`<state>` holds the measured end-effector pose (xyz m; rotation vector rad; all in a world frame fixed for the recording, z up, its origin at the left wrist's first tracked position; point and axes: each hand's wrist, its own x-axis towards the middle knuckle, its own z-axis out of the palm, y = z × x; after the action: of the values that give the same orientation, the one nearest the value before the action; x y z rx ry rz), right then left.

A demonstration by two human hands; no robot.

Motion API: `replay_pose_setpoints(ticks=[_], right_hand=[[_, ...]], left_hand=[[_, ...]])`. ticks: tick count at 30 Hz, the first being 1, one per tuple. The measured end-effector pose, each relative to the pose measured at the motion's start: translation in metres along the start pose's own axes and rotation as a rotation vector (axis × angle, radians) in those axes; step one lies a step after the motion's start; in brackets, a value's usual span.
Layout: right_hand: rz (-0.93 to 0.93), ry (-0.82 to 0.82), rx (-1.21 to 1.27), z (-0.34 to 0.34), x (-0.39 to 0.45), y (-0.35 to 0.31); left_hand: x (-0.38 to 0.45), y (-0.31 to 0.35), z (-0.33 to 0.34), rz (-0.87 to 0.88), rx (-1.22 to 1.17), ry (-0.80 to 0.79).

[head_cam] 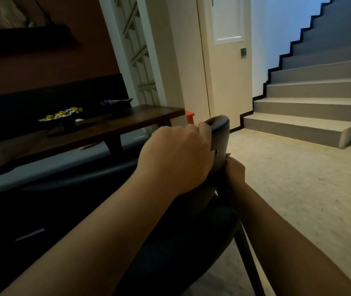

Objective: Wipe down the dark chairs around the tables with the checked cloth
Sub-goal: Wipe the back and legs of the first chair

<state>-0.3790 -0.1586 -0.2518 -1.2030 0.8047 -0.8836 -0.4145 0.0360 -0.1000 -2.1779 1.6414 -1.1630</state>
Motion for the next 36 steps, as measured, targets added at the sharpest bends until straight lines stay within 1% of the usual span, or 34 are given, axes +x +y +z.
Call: replay_pose_setpoints(ticks=[2, 4, 7, 10, 12, 13, 15, 18, 21, 24, 26, 28, 31, 34, 36], right_hand=[[0.0, 0.052, 0.097, 0.0, -0.014, 0.012], [0.007, 0.122, 0.138, 0.004, -0.034, 0.02], [0.01, 0.191, 0.184, 0.013, -0.073, 0.032], [-0.021, 0.17, 0.291, 0.019, -0.11, 0.041], [-0.02, 0.194, 0.272, 0.02, -0.105, 0.04], [-0.005, 0.202, 0.247, 0.018, -0.095, 0.036], [0.052, 0.188, 0.194, 0.014, -0.073, 0.028], [0.084, 0.17, 0.172, 0.013, -0.058, 0.026], [0.025, 0.193, 0.231, 0.021, -0.085, 0.034], [-0.125, 0.183, 0.213, 0.021, -0.106, 0.035], [-0.186, 0.209, 0.192, 0.013, -0.087, 0.018], [-0.202, 0.155, 0.234, 0.004, -0.061, -0.009], [-0.253, 0.094, 0.195, -0.001, -0.042, -0.033], [-0.336, 0.132, 0.244, 0.006, -0.066, -0.018], [-0.456, 0.139, 0.282, 0.013, -0.096, 0.007]], left_hand=[[-0.003, 0.001, 0.002, 0.008, 0.049, 0.052], [-0.004, 0.003, 0.004, 0.022, 0.106, 0.077], [-0.003, 0.004, 0.002, -0.008, 0.146, 0.039], [-0.009, 0.002, 0.003, -0.042, 0.175, 0.013], [-0.022, 0.002, 0.008, -0.022, 0.205, 0.024], [-0.031, 0.001, 0.01, -0.022, 0.214, 0.054], [-0.054, 0.001, 0.016, -0.087, 0.168, 0.146], [-0.092, 0.005, 0.034, -0.23, 0.14, 0.211], [-0.106, 0.014, 0.055, -0.308, 0.19, 0.248], [-0.105, 0.016, 0.069, -0.335, 0.195, 0.317], [-0.115, 0.017, 0.08, -0.352, 0.166, 0.358], [-0.13, 0.022, 0.096, -0.398, 0.143, 0.38], [-0.14, 0.036, 0.117, -0.461, 0.127, 0.368], [-0.137, 0.041, 0.125, -0.488, 0.12, 0.374], [-0.136, 0.039, 0.127, -0.483, 0.121, 0.395]])
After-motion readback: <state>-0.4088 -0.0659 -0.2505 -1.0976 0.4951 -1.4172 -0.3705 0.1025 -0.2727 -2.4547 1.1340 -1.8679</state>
